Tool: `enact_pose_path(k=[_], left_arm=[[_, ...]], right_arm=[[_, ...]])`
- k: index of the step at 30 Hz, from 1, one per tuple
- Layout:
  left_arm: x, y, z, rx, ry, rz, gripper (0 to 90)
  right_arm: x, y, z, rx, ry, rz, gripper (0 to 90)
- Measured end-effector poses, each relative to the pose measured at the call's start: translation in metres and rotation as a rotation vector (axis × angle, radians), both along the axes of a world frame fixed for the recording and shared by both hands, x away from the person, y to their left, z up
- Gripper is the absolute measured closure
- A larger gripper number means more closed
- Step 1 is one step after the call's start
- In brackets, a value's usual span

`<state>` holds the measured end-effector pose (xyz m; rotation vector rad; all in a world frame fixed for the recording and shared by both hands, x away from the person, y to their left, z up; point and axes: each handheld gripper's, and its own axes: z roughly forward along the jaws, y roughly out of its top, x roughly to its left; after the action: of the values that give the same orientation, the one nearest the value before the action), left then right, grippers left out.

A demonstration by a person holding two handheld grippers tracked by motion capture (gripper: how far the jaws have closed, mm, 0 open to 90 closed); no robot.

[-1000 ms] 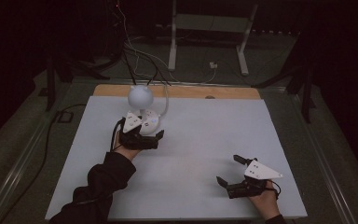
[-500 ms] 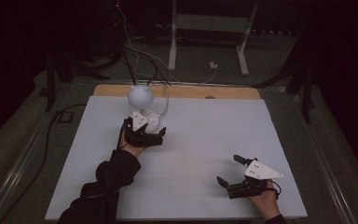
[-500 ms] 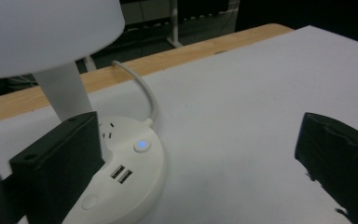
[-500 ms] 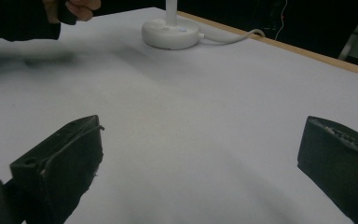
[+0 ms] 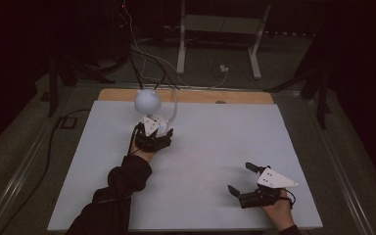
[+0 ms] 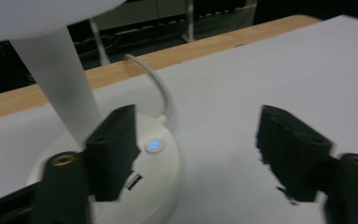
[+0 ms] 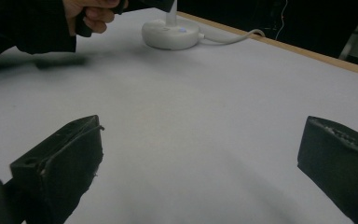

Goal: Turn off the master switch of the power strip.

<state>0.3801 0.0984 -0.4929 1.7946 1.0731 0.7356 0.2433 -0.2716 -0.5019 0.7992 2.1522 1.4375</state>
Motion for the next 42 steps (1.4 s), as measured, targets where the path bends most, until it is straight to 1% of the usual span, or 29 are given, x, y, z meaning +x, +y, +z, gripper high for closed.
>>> enact_pose_path(k=[1,2,3,4,5,6,7,8,9,10,11,15,16,17,18,19,21,22,24,27,28,30,35,36,39,42], left_arm=[[0.001,0.000,-0.001,0.010,-0.001,0.002,32.8],[0.002,0.000,-0.002,0.006,0.003,-0.002,35.5],[0.003,0.000,-0.003,0.006,0.006,0.001,41.9],[0.004,-0.001,-0.004,0.019,0.004,0.008,41.9],[0.005,-0.001,-0.005,0.022,0.008,0.010,46.1],[0.006,-0.001,-0.006,0.016,0.012,0.011,47.7],[0.007,-0.001,-0.006,0.026,0.012,0.019,47.7],[0.008,-0.001,-0.007,0.027,0.013,0.022,53.7],[0.009,-0.001,-0.007,0.030,0.010,0.025,53.7],[0.009,-0.002,-0.008,0.038,0.004,0.033,59.9],[0.011,-0.002,-0.009,0.044,0.001,0.037,59.9],[0.016,-0.002,-0.011,0.053,-0.005,0.047,72.3],[0.017,-0.002,-0.011,0.062,-0.006,0.049,76.1],[0.018,-0.002,-0.012,0.069,-0.012,0.053,77.6],[0.019,-0.001,-0.013,0.071,-0.013,0.052,81.2],[0.020,-0.001,-0.013,0.071,-0.012,0.051,82.2],[0.022,-0.001,-0.014,0.084,-0.017,0.066,88.5],[0.023,-0.001,-0.015,0.082,-0.016,0.070,88.6],[0.025,-0.001,-0.017,0.099,-0.019,0.079,90.0],[0.027,-0.002,-0.018,0.096,-0.016,0.072,90.0],[0.028,-0.003,-0.019,0.105,-0.020,0.066,90.0],[0.030,-0.005,-0.021,0.124,-0.027,0.071,90.0],[0.033,-0.005,-0.023,0.129,-0.010,0.080,90.0],[0.033,-0.006,-0.024,0.148,-0.012,0.090,90.0],[0.034,-0.008,-0.026,0.173,-0.002,0.095,90.0],[0.034,-0.008,-0.027,0.180,0.003,0.094,90.0]], right_arm=[[0.000,0.000,0.000,0.000,0.000,0.000,0.1],[0.000,0.000,0.000,-0.001,-0.001,0.000,0.1],[0.000,0.000,0.000,0.001,0.000,0.000,0.1],[0.000,0.000,0.000,0.001,0.000,0.000,0.1],[0.000,0.000,0.000,0.001,0.000,0.001,0.1],[0.000,0.000,0.000,0.003,0.002,0.001,0.1],[0.000,0.000,0.000,0.003,0.002,0.001,0.1],[0.000,0.000,0.000,0.002,0.004,0.001,0.1],[0.000,0.000,0.000,0.002,0.004,0.001,0.1],[0.000,0.000,0.000,0.003,0.004,0.002,0.1],[0.000,0.000,0.000,0.003,0.004,0.002,0.1],[0.000,0.000,0.000,0.003,0.005,0.003,0.1],[0.000,0.000,0.000,0.003,0.006,0.003,0.1],[0.000,-0.001,0.000,0.003,0.006,0.003,0.1],[0.000,-0.001,0.000,0.003,0.007,0.003,0.1],[0.000,-0.001,0.000,0.003,0.007,0.003,0.1],[0.001,0.000,-0.001,0.002,0.009,0.003,0.1],[0.001,0.000,-0.001,0.002,0.010,0.005,0.1],[0.001,0.000,-0.001,0.001,0.010,0.006,0.1],[0.000,0.000,-0.001,0.001,0.009,0.007,0.1],[0.000,0.000,-0.001,0.001,0.009,0.006,0.1],[0.000,0.000,-0.001,-0.001,0.008,0.005,0.1],[0.000,0.000,0.000,0.000,0.008,0.004,0.1],[0.000,0.000,-0.001,0.000,0.008,0.005,0.1],[0.001,0.000,-0.001,-0.001,0.009,0.005,0.1],[0.000,0.000,-0.001,-0.003,0.007,0.006,0.1]])
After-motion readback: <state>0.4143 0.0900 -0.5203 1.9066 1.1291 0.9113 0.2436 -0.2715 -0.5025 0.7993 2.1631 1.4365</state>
